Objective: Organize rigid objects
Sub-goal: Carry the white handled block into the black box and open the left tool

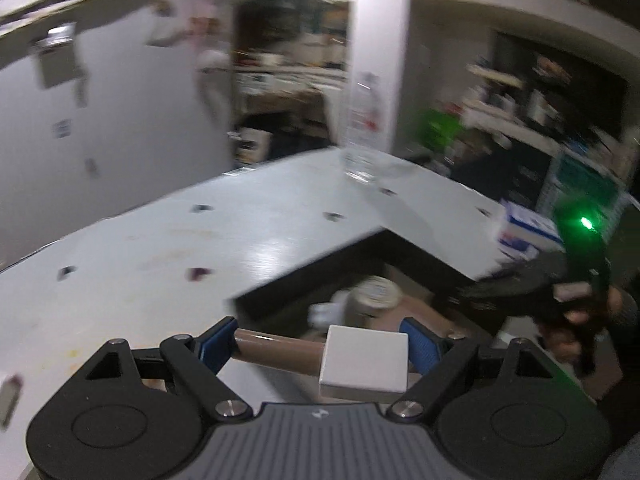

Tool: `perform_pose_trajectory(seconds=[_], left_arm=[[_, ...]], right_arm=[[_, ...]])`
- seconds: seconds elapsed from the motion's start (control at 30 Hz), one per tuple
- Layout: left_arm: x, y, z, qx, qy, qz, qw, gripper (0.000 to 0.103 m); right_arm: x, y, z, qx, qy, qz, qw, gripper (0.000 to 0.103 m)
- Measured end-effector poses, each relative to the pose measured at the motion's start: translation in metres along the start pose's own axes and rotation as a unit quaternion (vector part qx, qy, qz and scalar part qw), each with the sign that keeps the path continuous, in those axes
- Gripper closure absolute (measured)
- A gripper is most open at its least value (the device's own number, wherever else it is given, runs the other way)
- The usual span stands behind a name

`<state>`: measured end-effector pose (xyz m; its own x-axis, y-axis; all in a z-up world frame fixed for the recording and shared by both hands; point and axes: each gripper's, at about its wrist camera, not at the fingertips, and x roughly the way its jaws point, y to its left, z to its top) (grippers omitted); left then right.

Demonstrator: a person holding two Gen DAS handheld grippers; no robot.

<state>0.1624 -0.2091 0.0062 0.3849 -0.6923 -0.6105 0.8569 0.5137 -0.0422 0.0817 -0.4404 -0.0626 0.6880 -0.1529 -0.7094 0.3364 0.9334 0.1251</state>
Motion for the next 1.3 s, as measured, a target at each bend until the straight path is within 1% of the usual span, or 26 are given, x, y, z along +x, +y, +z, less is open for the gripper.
perform_pose_trajectory(seconds=[0.13, 0.27, 0.37, 0.43, 0.5, 0.57, 0.7, 0.8, 0.9, 0.93, 0.97, 1.0, 1.27, 1.3], left_arm=[[0.025, -0.022, 0.001, 0.025, 0.033, -0.044, 0.9982, 0.016], [0.057, -0.028, 0.000, 0.035, 0.079, -0.090, 0.9922, 0.016], [0.078, -0.024, 0.001, 0.028, 0.114, -0.110, 0.9870, 0.016], [0.092, -0.019, 0.002, 0.013, 0.140, -0.124, 0.9823, 0.016], [0.099, -0.020, 0.005, 0.017, 0.151, -0.133, 0.9794, 0.016], [0.109, -0.020, 0.006, 0.010, 0.165, -0.150, 0.9748, 0.016], [0.125, -0.025, 0.003, 0.018, 0.188, -0.163, 0.9684, 0.016], [0.133, -0.021, 0.003, -0.003, 0.203, -0.180, 0.9626, 0.016], [0.136, -0.020, 0.002, -0.012, 0.205, -0.184, 0.9612, 0.013], [0.137, -0.019, 0.002, -0.019, 0.205, -0.187, 0.9605, 0.012], [0.138, -0.017, 0.002, -0.031, 0.208, -0.191, 0.9588, 0.006], [0.138, -0.016, 0.002, -0.038, 0.213, -0.196, 0.9566, 0.005], [0.132, -0.014, 0.003, -0.049, 0.216, -0.192, 0.9563, 0.005], [0.131, -0.014, 0.003, -0.051, 0.216, -0.190, 0.9563, 0.006]], right_arm=[[0.000, -0.001, 0.000, 0.001, -0.001, 0.002, 1.000, 0.098], [0.000, -0.001, 0.000, 0.001, -0.001, 0.004, 1.000, 0.098], [0.001, -0.001, 0.000, 0.000, -0.001, 0.003, 1.000, 0.098], [0.001, -0.001, 0.000, 0.000, -0.001, 0.005, 1.000, 0.098], [0.000, -0.001, 0.000, -0.001, -0.002, 0.006, 1.000, 0.097], [0.000, -0.002, -0.001, 0.000, -0.002, 0.007, 1.000, 0.097], [0.000, -0.002, -0.001, 0.001, -0.003, 0.008, 1.000, 0.097], [0.001, -0.002, -0.001, 0.001, -0.002, 0.008, 1.000, 0.097], [0.001, -0.002, 0.000, 0.001, -0.002, 0.009, 1.000, 0.097], [0.001, -0.002, 0.000, 0.001, -0.002, 0.009, 1.000, 0.097], [0.001, -0.002, 0.000, 0.002, -0.002, 0.010, 1.000, 0.097], [0.001, -0.002, 0.000, 0.003, -0.002, 0.010, 1.000, 0.097], [0.002, -0.002, 0.000, 0.004, -0.002, 0.011, 1.000, 0.097], [0.002, -0.002, 0.000, 0.004, -0.002, 0.011, 1.000, 0.097]])
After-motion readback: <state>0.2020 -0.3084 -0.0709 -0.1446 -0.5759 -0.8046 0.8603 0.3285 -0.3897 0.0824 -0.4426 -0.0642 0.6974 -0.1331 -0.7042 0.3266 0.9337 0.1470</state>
